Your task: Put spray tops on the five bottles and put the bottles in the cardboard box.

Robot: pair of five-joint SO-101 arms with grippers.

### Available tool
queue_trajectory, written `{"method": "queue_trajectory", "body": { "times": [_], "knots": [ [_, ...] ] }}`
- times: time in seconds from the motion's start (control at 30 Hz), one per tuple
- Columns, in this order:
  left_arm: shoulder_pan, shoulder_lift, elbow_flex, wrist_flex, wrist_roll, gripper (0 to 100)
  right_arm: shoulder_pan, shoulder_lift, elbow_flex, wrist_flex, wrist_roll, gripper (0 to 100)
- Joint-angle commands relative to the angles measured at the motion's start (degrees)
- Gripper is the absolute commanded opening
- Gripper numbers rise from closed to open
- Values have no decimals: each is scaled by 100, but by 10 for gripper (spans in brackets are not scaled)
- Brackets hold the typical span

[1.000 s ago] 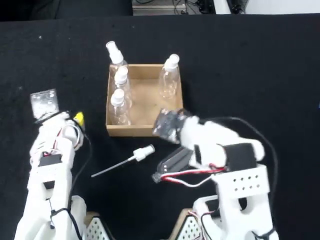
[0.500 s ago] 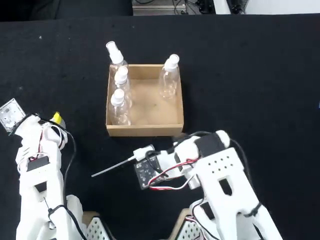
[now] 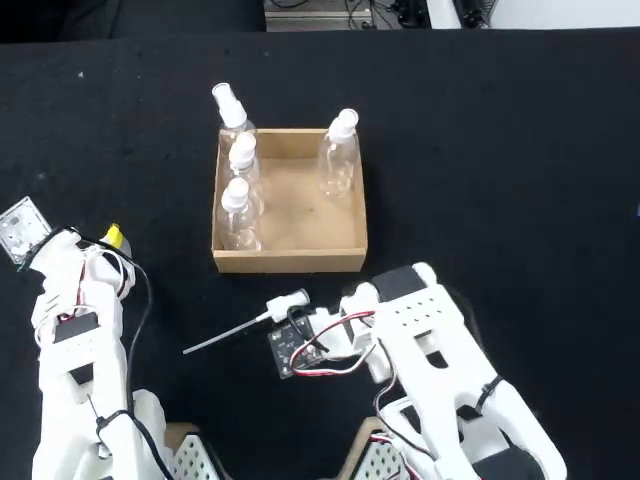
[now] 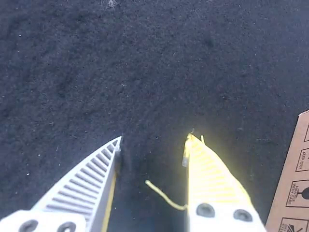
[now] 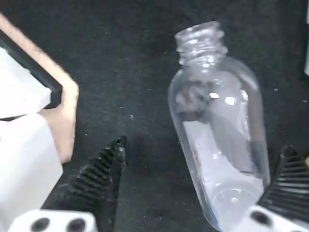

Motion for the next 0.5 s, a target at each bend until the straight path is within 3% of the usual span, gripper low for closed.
{"method": "queue_trajectory", "body": {
  "times": [0.0, 0.17, 0.3, 0.47],
  "knots": [
    [-31, -26, -233, -141, 53, 184, -35, 31, 189, -378, -88, 328],
    [-31, -26, -233, -141, 35, 184, -18, 31, 295, -633, -826, 176],
    [-31, -26, -233, -141, 26, 184, 255, 31, -31, -123, -897, 185],
    [-31, -35, -233, -141, 18, 184, 1556, 66, -848, 369, -897, 187]
  ]
}}
